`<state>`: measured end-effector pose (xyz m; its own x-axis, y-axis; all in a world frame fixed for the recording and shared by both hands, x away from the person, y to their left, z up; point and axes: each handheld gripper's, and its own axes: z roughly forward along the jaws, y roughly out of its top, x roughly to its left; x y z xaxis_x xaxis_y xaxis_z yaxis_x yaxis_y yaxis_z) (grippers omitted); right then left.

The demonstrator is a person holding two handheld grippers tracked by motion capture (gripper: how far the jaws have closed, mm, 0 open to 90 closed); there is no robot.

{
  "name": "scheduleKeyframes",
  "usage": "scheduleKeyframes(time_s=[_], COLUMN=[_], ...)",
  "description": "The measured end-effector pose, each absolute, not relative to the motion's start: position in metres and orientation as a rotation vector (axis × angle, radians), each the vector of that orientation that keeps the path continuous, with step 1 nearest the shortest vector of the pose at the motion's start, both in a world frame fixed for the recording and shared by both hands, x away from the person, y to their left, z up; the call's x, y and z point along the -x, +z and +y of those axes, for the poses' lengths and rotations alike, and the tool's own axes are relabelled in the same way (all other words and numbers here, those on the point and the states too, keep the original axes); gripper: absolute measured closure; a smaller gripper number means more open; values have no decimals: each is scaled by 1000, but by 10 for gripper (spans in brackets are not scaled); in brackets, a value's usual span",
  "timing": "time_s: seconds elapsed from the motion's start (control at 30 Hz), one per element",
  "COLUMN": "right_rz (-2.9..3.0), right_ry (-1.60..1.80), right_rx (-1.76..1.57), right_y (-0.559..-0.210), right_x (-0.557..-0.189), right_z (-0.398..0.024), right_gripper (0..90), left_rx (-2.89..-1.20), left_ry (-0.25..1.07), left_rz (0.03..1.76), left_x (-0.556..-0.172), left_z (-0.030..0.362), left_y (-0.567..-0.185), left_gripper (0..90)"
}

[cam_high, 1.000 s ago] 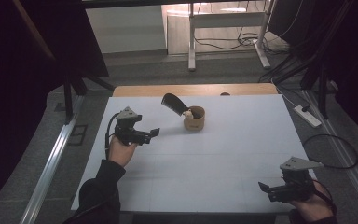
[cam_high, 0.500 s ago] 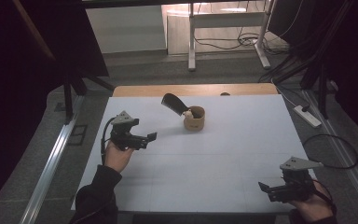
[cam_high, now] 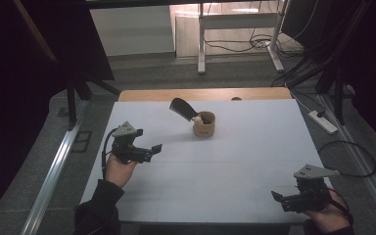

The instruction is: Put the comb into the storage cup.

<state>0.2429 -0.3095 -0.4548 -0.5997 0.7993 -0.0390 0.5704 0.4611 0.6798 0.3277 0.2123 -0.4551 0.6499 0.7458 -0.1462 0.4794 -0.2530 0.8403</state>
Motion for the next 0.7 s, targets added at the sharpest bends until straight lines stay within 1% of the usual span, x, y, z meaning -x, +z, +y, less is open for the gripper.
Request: scheduleKeyframes(time_s=[0.7], right_rz=[2362], right_ry=[896], right_rx=[-1157], right_y=[-455], right_x=[-243], right_z=[-309], right_gripper=[0], left_rx=[-1898], left_ry=[330], left_rz=[993], left_x=[-295], left_z=[230], left_y=[-458], left_gripper=[0])
